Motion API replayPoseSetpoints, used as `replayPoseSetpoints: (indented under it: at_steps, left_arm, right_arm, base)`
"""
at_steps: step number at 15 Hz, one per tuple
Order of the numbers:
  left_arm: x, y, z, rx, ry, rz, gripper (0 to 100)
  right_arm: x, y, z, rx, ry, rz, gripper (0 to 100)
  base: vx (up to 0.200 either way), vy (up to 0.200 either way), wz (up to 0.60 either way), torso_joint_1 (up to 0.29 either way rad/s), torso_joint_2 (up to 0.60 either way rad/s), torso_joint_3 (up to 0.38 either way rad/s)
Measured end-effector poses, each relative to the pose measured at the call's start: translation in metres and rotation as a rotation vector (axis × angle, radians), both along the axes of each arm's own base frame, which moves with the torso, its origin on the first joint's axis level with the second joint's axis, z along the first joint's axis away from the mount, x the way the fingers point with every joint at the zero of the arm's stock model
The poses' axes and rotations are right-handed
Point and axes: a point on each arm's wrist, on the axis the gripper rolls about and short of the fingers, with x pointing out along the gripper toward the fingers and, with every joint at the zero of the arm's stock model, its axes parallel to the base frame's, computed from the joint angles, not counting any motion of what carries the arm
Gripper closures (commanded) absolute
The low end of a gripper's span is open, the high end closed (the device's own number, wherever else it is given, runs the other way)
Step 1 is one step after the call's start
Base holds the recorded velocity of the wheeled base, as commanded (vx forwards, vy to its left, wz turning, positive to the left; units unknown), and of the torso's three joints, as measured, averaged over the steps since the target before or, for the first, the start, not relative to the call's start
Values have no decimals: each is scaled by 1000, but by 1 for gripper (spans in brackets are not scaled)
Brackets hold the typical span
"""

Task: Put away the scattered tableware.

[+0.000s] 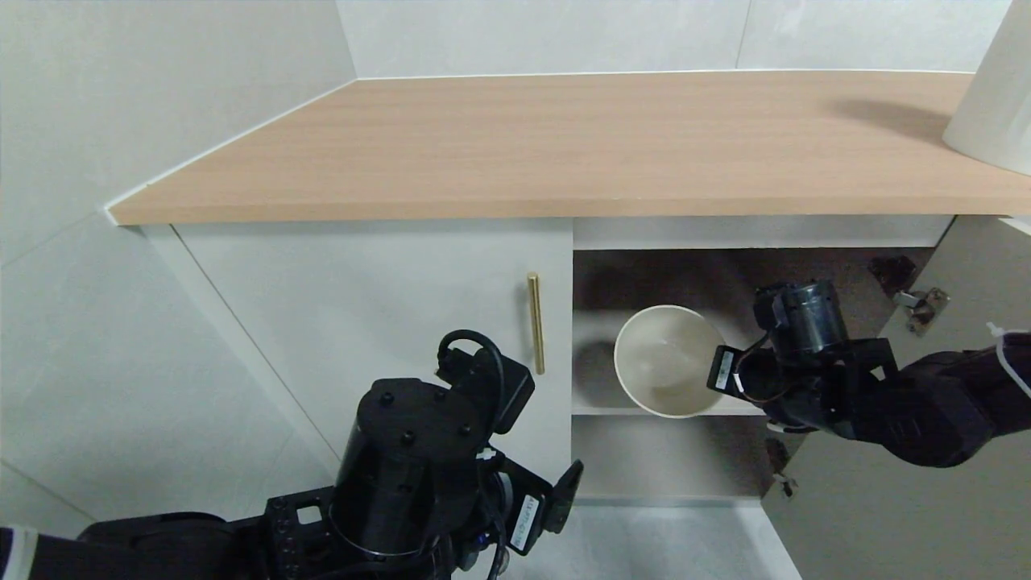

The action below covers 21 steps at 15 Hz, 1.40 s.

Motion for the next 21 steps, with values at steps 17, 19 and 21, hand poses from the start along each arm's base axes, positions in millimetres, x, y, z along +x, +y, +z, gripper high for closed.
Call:
replayPoseSetpoints:
  at_steps: [17, 19, 21]
  left_arm:
    - [-1, 1, 2, -4, -3, 1, 0]
    - [-1, 1, 2, -4, -4, 0, 0]
    - [-1, 2, 2, -4, -4, 1, 0]
  right_arm:
    - [60, -32, -20, 71, -21, -271, 100]
    - [62, -32, -27, 61, -5, -276, 100]
    - [65, -32, -32, 53, 2, -283, 100]
  base:
    - [0, 0, 0, 0, 0, 0]
    - [0, 0, 0, 0, 0, 0]
    - [0, 0, 0, 0, 0, 0]
